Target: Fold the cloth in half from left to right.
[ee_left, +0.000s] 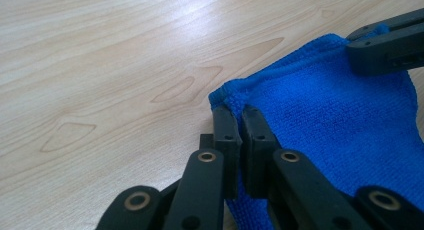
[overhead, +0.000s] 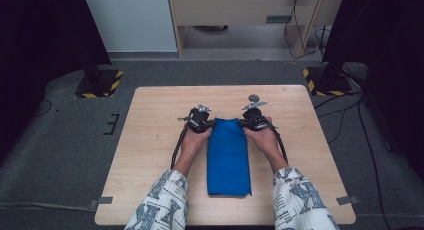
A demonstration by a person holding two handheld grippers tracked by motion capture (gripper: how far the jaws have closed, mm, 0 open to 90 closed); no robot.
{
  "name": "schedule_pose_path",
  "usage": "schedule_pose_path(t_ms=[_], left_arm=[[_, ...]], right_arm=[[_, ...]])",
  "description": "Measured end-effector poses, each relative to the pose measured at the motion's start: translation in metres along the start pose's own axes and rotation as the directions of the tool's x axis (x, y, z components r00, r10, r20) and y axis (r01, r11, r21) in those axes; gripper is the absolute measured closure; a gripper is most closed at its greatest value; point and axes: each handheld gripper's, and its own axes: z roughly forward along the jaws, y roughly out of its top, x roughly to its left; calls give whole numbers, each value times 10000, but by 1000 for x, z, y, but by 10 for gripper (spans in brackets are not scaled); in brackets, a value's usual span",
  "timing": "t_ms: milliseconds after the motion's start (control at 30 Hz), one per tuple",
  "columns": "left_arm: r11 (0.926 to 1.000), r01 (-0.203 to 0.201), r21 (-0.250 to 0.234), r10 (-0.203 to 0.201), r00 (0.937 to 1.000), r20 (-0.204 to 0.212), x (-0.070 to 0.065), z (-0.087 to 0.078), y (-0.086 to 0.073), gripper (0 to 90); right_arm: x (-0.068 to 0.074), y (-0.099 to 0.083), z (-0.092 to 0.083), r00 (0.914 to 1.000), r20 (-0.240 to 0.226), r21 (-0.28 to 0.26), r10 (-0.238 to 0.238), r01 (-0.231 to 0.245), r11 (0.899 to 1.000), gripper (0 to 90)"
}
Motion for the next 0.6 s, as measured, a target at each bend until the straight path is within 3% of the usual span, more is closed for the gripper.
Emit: schedule_pose_path(t_ms=[600], left_arm=[[9990,-254,-378,257,9996,84,-8,-13,15,875]], right_arm=[[-1,6,-12,9999,31,-352,101,-100,9993,862]])
